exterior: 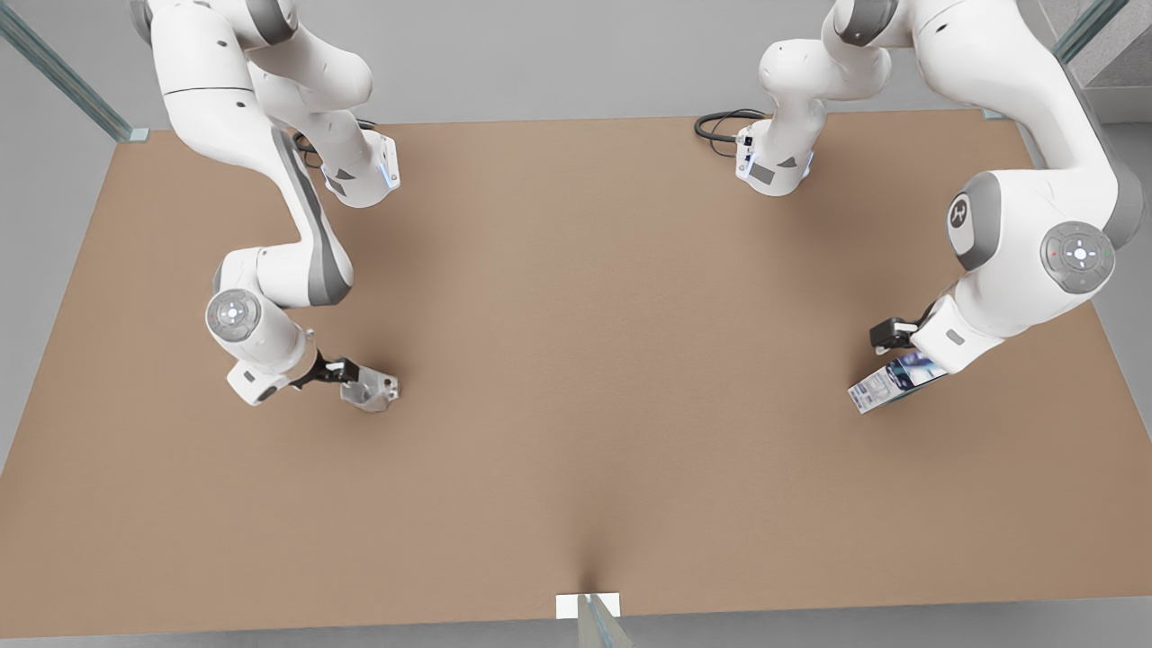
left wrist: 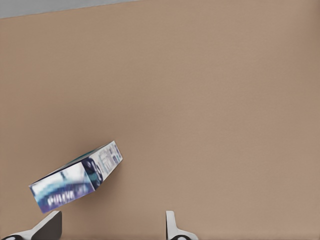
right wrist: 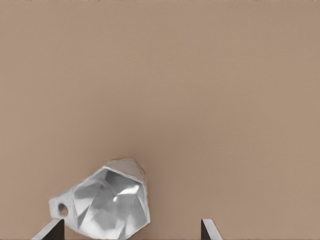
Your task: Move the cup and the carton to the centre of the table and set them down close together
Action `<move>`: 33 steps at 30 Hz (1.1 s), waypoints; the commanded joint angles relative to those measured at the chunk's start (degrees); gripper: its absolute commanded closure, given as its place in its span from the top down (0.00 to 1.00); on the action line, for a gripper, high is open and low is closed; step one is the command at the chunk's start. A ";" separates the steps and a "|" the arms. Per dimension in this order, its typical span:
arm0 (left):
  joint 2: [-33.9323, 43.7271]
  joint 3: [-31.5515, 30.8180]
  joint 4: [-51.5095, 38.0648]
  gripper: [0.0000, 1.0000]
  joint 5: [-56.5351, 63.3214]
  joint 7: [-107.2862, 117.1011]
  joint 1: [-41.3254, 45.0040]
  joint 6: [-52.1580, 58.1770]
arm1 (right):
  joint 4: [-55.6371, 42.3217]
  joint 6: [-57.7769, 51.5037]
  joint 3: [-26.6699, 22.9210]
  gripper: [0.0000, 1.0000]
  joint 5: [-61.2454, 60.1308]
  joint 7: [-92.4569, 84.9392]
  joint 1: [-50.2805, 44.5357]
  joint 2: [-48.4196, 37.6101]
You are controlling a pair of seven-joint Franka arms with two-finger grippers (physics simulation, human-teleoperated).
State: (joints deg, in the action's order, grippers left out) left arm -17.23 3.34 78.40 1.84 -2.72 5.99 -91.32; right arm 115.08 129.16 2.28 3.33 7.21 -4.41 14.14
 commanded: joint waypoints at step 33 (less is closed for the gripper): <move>-1.23 0.62 -0.09 1.00 0.01 -0.35 -0.01 -0.35 | 6.39 11.20 0.00 0.21 0.01 -0.18 0.63 8.54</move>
State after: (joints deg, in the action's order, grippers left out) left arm -18.41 3.95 78.31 1.79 -3.08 5.99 -91.62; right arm 121.42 140.24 2.28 3.34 7.08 -3.86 22.63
